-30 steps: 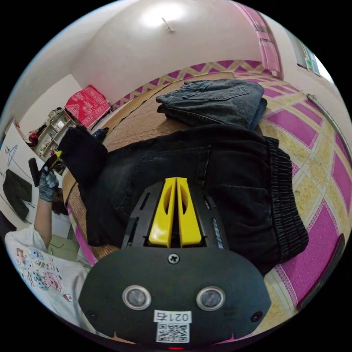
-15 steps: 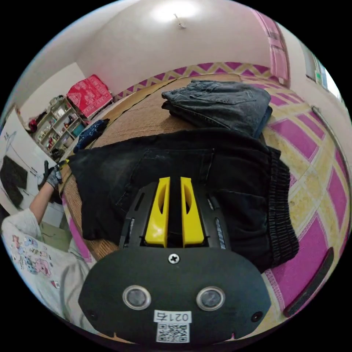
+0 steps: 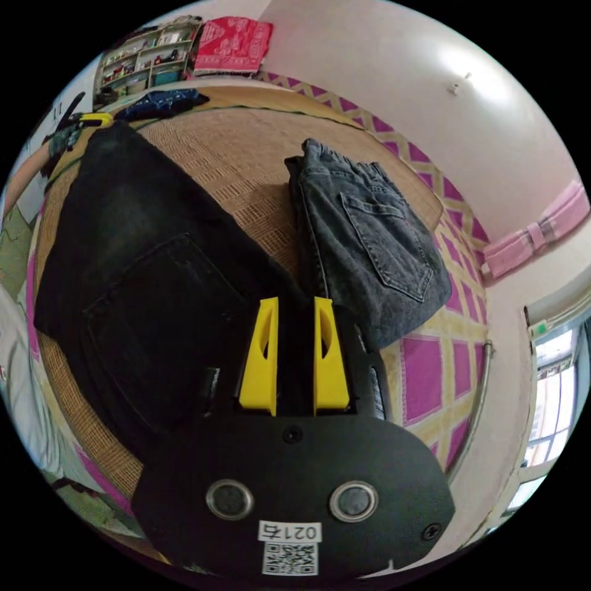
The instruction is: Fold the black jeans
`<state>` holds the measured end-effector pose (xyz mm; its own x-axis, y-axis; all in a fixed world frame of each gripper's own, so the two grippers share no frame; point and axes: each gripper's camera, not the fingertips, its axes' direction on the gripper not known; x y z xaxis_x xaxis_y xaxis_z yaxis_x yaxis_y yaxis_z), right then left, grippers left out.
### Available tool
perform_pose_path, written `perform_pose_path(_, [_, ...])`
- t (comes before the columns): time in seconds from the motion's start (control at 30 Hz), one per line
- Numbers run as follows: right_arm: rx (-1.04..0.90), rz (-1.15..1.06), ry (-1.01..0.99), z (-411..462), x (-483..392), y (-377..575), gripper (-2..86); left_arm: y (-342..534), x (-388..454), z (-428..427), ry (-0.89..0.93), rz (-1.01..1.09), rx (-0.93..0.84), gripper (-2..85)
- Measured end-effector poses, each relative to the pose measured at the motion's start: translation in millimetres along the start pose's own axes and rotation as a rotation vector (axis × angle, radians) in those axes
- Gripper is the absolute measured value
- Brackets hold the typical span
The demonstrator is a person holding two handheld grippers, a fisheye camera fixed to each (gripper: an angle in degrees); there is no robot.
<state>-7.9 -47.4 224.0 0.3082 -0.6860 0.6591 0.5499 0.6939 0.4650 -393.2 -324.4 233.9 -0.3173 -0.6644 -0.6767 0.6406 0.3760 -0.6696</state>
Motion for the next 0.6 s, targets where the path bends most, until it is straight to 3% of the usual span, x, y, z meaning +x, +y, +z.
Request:
perform_pose_path(0.17, [-0.003, -0.089, -0.058, -17.5, -6.9, 0.8, 0.5, -25.9, 19.2, 29.2, 0.039, 0.177, -0.087, 9.5])
perform_pose_path(0.43, [0.13, -0.047, -0.095, -62.1, -16.5, 40.1, -0.5, -32.1, 24.8, 49.7, 0.077, 0.285, -0.211, 8.0])
perform_pose_path(0.6, [0.134, -0.025, -0.109, -71.7, -20.6, 53.3, -0.6, -24.7, 20.7, 34.3, 0.124, 0.27, -0.183, 5.7])
